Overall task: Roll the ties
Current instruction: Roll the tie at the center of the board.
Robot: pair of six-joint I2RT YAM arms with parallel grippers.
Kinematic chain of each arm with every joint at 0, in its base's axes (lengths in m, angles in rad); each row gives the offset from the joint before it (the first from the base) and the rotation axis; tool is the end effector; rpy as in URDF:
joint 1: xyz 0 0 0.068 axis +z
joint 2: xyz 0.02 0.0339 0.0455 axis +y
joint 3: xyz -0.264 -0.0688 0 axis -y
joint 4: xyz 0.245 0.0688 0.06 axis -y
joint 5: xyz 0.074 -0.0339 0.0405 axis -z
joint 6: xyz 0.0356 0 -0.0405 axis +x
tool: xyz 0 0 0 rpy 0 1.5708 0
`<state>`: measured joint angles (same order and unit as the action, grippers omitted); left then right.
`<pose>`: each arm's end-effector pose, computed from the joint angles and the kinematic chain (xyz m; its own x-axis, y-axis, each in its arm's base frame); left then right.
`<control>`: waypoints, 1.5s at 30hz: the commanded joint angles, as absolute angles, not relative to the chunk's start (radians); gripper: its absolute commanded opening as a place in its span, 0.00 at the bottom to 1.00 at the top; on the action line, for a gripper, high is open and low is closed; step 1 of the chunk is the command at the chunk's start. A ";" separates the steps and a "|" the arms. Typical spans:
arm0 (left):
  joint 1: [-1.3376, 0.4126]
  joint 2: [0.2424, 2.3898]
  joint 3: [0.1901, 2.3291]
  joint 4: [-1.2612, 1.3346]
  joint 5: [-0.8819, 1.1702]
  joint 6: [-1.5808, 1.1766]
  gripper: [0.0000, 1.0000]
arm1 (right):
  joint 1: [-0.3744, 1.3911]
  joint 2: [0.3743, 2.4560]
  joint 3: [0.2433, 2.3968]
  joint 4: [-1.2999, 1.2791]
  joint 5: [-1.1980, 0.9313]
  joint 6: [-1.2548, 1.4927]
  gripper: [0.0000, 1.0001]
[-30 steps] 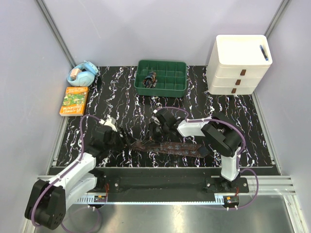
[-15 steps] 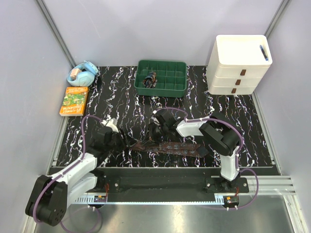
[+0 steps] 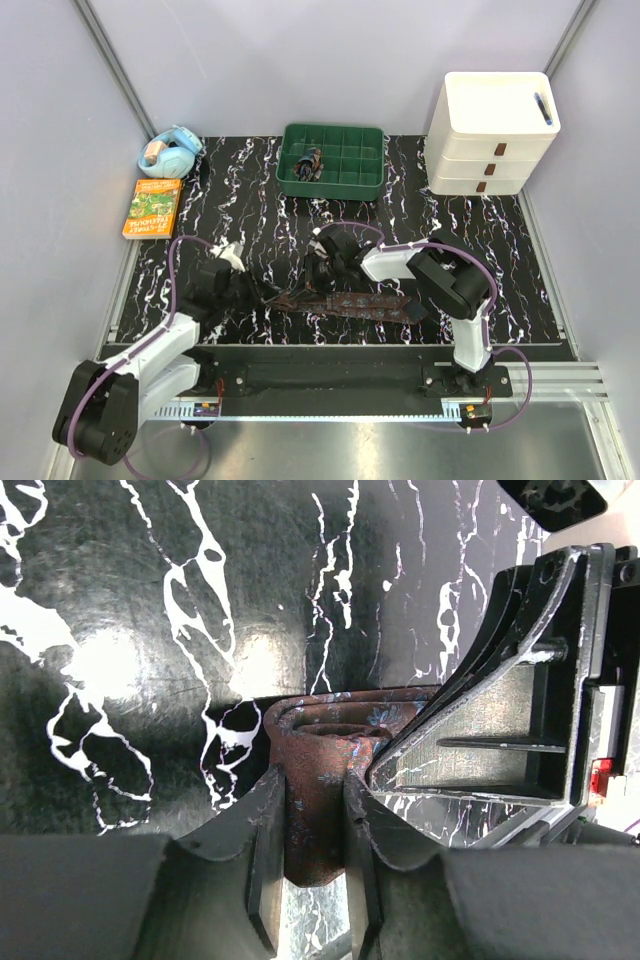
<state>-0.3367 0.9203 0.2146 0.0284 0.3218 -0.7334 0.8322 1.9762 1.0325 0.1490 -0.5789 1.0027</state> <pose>0.1563 -0.0666 0.1428 -0.8049 -0.3911 -0.4462 0.0097 0.7433 -0.6689 0.2476 0.3009 0.1188 -0.9977 -0.0477 -0.0478 -0.0668 0.5955 0.8005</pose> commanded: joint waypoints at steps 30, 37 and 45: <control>-0.834 1.264 0.744 -0.623 -0.564 -0.758 0.14 | 0.551 1.457 0.767 -0.070 -0.532 0.851 0.27; -0.911 1.342 0.834 -0.690 -0.633 -0.810 0.14 | 0.528 1.443 0.730 -0.104 -0.502 0.821 0.26; -0.991 1.483 0.940 -0.750 -0.690 -0.864 0.14 | 0.526 1.494 0.672 -0.092 -0.485 0.802 0.25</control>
<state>-0.9604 1.4380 0.8757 -0.7185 -0.6212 -0.8146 0.5323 1.4681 0.7052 -0.0994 -0.5079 0.8268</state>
